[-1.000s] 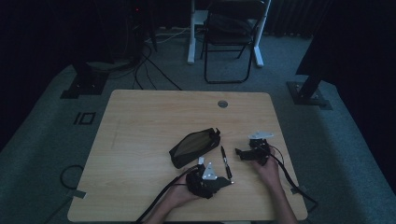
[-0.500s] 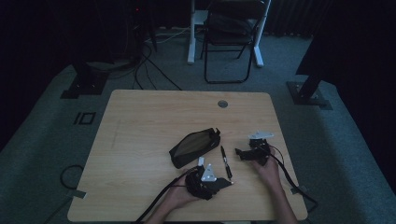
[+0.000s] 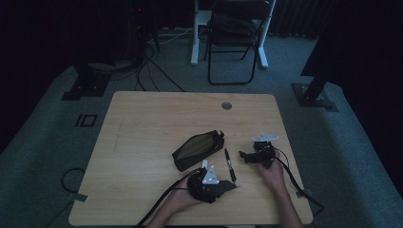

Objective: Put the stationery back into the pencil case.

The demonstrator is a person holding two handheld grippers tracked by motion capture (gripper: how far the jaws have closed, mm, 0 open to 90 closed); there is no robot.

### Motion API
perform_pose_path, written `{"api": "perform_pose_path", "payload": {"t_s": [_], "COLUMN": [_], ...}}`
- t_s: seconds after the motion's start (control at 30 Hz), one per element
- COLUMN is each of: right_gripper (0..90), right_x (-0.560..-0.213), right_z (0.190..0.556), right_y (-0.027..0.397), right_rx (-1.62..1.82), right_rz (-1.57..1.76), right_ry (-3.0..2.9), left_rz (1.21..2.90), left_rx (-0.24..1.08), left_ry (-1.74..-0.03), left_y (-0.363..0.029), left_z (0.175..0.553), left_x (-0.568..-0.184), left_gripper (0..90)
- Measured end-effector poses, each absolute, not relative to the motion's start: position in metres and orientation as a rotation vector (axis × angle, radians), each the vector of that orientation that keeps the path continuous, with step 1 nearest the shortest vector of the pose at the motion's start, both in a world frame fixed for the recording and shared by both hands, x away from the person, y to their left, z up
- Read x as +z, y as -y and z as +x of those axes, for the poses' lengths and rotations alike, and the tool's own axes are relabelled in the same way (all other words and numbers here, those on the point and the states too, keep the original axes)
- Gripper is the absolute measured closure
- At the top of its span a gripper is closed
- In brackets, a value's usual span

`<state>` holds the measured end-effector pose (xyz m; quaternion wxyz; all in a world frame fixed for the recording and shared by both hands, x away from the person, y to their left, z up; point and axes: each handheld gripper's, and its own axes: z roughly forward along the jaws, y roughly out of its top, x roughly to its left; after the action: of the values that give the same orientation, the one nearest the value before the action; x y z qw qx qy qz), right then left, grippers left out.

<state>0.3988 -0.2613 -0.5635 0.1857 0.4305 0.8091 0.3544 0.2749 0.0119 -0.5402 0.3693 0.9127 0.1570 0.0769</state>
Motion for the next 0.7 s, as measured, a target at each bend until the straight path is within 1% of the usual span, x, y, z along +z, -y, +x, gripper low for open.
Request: {"api": "perform_pose_path", "payload": {"t_s": [0.7], "right_gripper": [11.7], "right_x": [-0.563], "right_z": [0.399], "right_y": [0.261], "right_rx": [0.998], "right_rz": [1.213], "right_ry": [-2.28], "left_rz": [2.316], "left_rx": [0.219], "left_ry": [-0.402], "left_y": [-0.02], "left_z": [0.272], "left_x": [-0.523], "left_gripper": [41.8]}}
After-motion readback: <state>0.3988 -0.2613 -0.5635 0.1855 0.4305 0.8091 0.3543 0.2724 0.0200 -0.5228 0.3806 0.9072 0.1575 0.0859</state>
